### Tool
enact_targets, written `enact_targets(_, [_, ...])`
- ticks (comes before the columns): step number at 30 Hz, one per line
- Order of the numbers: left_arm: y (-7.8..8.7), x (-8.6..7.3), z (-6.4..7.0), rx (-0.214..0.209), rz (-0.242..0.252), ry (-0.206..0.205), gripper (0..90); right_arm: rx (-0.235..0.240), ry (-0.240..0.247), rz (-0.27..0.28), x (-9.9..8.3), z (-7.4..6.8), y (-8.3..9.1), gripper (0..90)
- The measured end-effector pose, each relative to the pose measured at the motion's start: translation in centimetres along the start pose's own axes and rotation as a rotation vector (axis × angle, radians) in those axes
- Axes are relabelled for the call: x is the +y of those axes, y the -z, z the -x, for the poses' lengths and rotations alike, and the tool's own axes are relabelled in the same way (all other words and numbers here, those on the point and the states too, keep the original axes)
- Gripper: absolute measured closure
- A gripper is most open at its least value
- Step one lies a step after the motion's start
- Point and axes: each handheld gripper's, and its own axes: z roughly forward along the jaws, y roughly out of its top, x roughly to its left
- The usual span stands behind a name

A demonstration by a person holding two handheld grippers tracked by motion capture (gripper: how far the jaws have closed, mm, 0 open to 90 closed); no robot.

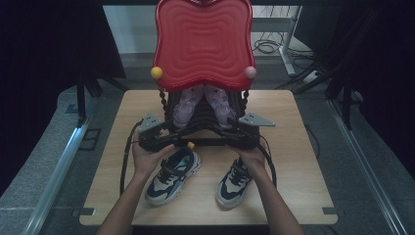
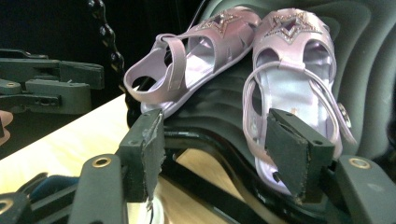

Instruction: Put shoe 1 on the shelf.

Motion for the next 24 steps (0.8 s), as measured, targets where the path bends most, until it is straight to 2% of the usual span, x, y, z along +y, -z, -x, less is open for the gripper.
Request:
enact_targets(7, [1.4,-1.6,-0.1,-0.026,-0.01,0.029,39.9,0.027,-0.011,-0.014,-1.0,0.0,1.9,38.3])
enact_targets(18, [3.9,-3.6,0.1,-0.028,-0.006,0.066,39.8,0.047,-0.002,-0.014,-2.7,-0.2,4.7,39.2])
enact_targets(24, [4.7,-5.3,0.6,-0.042,-0.017,0.092,39.7,0.046,-0.031,-0.013,-3.9,0.6,6.1,39.0])
